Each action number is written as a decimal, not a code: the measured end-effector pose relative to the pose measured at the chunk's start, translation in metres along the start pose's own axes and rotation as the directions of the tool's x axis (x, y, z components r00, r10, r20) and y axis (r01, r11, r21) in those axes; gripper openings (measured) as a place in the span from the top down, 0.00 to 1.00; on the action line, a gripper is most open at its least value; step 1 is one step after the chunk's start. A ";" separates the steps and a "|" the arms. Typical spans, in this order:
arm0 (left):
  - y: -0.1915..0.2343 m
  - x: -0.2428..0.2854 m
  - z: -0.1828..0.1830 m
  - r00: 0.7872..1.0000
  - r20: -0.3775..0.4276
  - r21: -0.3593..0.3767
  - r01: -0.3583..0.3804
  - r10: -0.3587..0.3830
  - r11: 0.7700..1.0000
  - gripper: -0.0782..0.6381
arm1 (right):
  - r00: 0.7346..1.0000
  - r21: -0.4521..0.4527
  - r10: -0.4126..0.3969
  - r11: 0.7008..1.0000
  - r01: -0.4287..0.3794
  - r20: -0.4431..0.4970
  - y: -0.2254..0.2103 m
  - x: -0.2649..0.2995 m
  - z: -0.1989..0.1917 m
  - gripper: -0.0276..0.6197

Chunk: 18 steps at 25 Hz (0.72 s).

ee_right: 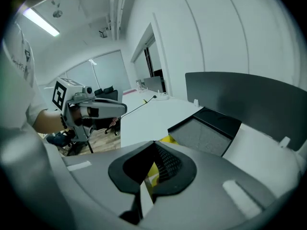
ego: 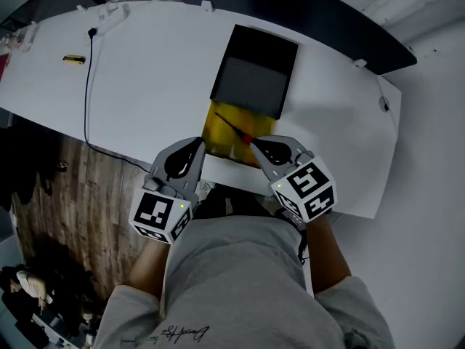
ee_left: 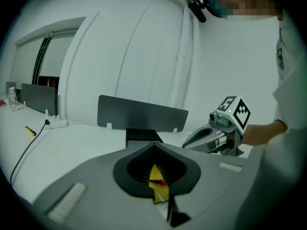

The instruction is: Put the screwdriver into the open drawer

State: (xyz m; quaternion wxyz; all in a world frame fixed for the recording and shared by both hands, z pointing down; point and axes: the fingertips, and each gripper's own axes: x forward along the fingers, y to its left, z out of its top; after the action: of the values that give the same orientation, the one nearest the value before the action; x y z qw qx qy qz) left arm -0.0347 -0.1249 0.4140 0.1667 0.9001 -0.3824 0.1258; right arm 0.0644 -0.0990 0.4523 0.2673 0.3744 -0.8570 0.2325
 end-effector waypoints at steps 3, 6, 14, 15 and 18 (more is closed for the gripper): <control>-0.007 -0.004 0.004 1.000 0.012 0.000 0.004 -0.004 1.000 0.89 | 0.999 0.005 0.000 1.000 0.000 0.036 0.005 -0.011 0.008 0.94; -0.014 -0.008 0.006 1.000 0.018 0.002 0.009 -0.009 1.000 0.89 | 0.997 0.013 -0.001 1.000 0.000 0.072 0.009 -0.020 0.015 0.94; -0.031 -0.019 0.003 1.000 0.002 0.006 0.021 -0.021 1.000 0.89 | 0.994 0.027 -0.007 1.000 0.004 0.113 0.020 -0.039 0.016 0.94; -0.032 -0.021 0.004 1.000 0.003 0.006 0.020 -0.020 1.000 0.89 | 0.993 0.029 -0.009 1.000 0.006 0.116 0.020 -0.040 0.016 0.94; -0.031 -0.025 0.006 1.000 0.005 0.006 0.012 -0.012 1.000 0.89 | 0.993 0.026 -0.017 1.000 0.014 0.119 0.020 -0.040 0.017 0.94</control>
State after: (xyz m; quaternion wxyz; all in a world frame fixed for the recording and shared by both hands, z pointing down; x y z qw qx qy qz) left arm -0.0284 -0.0905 0.3937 0.1636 0.9033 -0.3768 0.1237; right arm 0.0678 -0.0765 0.4100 0.2124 0.3977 -0.8655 0.2184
